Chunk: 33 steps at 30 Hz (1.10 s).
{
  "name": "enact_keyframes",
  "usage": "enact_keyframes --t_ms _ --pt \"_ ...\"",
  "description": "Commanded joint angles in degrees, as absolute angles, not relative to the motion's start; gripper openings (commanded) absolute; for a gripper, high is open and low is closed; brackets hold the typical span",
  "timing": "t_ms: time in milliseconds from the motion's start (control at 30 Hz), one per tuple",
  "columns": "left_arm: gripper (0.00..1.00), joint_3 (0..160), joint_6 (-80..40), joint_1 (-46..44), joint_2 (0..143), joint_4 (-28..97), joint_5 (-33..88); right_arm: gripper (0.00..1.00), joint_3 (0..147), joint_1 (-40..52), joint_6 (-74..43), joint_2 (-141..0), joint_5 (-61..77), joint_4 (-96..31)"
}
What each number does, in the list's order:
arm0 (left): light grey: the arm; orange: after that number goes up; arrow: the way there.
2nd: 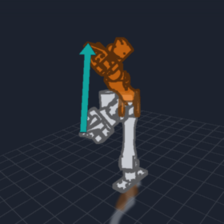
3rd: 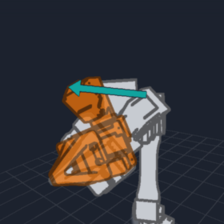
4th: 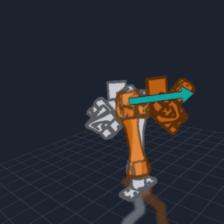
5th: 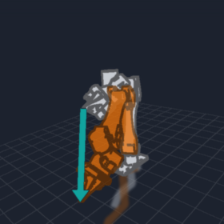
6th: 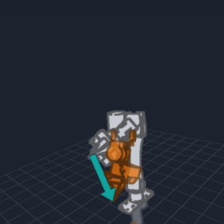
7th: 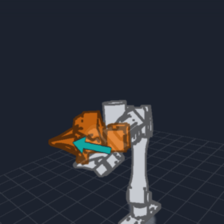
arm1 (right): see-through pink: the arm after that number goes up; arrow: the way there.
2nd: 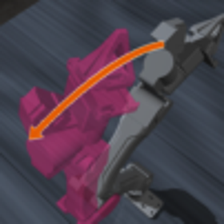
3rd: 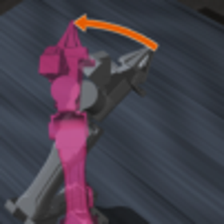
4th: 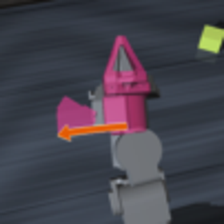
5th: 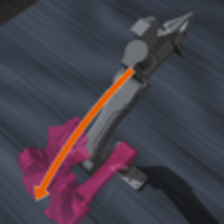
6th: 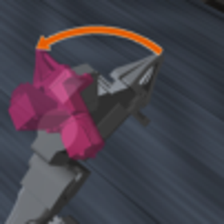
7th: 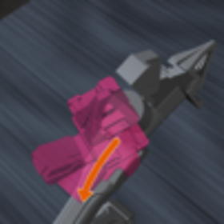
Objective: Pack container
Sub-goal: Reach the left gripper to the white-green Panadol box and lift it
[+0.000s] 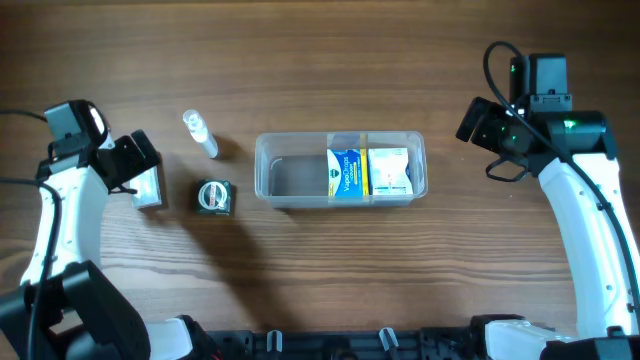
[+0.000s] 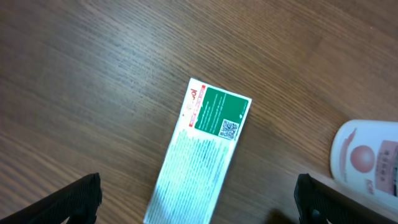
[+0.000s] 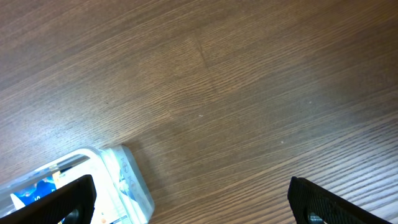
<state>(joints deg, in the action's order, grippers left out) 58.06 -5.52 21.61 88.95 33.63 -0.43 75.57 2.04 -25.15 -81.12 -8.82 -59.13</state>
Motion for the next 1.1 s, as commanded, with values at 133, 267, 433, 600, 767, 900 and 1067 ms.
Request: enact_keyframes --t_ms 133,267,433,600,767,900,1067 --pt "0.93 59.3 -1.7 21.9 94.6 32.1 0.4 1.00 76.1 1.8 -24.0 -81.4 -9.0 -58.9" --pt "0.91 59.3 -1.7 21.9 96.9 30.6 0.4 1.00 76.1 1.8 -24.1 -81.4 -9.0 -58.9" --pt "0.88 59.3 -0.5 21.9 100.0 29.3 0.4 1.00 76.1 1.8 -24.1 -81.4 -9.0 -58.9" --pt "0.85 59.3 -0.4 21.9 101.8 28.2 0.4 1.00 76.1 1.8 -24.1 -81.4 -9.0 -58.9" --pt "0.73 59.3 -0.4 21.9 104.3 28.0 0.6 1.00 76.1 1.8 -24.0 -81.4 -9.0 -58.9" --pt "0.56 59.3 -0.9 21.6 104.2 28.1 0.7 1.00 76.1 1.8 -24.0 -81.4 -9.0 -58.9" --pt "0.49 59.3 -0.9 21.5 103.8 29.6 0.6 1.00 76.1 1.8 -24.1 -81.5 -9.0 -58.9"
